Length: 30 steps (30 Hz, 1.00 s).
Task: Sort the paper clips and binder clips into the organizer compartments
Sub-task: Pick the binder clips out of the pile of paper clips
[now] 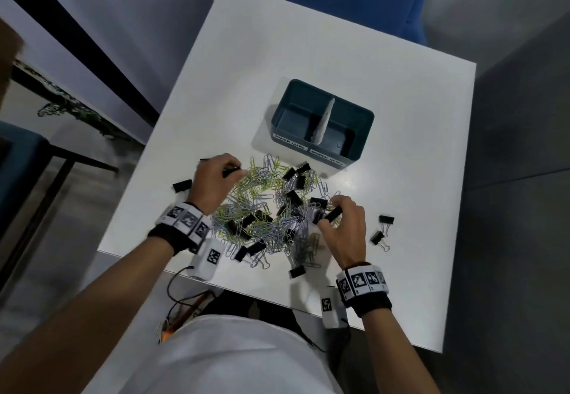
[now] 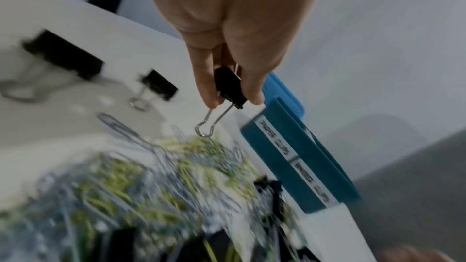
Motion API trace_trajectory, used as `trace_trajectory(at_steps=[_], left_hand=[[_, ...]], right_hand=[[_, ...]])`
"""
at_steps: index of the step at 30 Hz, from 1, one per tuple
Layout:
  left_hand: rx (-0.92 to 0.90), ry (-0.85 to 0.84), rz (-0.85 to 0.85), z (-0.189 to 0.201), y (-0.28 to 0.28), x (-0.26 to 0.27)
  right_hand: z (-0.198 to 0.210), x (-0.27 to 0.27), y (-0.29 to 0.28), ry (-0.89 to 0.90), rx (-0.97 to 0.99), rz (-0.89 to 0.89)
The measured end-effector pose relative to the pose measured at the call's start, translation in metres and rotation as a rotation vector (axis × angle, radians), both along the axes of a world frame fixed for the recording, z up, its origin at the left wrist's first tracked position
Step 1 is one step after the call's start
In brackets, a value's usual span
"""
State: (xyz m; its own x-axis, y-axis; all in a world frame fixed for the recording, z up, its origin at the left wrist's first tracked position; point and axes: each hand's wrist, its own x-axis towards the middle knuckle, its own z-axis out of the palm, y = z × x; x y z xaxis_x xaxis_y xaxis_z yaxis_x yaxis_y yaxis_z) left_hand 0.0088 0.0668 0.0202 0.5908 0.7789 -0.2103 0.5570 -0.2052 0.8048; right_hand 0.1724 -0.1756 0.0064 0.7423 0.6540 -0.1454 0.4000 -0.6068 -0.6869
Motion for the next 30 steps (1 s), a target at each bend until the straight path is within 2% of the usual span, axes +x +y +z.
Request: trace_trajectory(at_steps=[3, 5, 8, 12, 17, 22, 24, 27, 30], left_hand=[[-0.025, 0.009, 0.191, -0.013, 0.036, -0.022], [0.02, 0.092, 0.249, -0.022, 0.057, -0.033], [0.071, 0.197, 0.246, -0.036, 0.079, -0.047], [0.095, 0.353, 0.16, -0.041, 0.086, -0.052], [0.347, 0.503, -0.063, -0.029, 0.072, -0.04], [0.396, 0.351, -0.349, -0.017, 0.021, 0.008], [0.408, 0.31, -0.479, -0.016, -0.001, 0.031], [0.445, 0.276, -0.668, -0.022, -0.023, 0.068], [0.475, 0.326, -0.823, -0.031, -0.033, 0.1]], right_hand=[[0.008, 0.008, -0.008, 0.027, 0.044, 0.062], [0.011, 0.014, -0.011, 0.096, 0.096, 0.012], [0.01, 0.027, -0.018, 0.099, 0.149, -0.106], [-0.002, 0.05, -0.034, -0.006, 0.06, -0.194], [-0.013, 0.068, -0.049, -0.039, -0.003, -0.259], [-0.025, 0.076, -0.055, -0.027, -0.099, -0.252], [-0.025, 0.075, -0.053, -0.081, -0.137, -0.234], [-0.021, 0.06, -0.039, -0.169, -0.154, -0.125], [-0.019, 0.036, -0.016, -0.149, -0.189, 0.11]])
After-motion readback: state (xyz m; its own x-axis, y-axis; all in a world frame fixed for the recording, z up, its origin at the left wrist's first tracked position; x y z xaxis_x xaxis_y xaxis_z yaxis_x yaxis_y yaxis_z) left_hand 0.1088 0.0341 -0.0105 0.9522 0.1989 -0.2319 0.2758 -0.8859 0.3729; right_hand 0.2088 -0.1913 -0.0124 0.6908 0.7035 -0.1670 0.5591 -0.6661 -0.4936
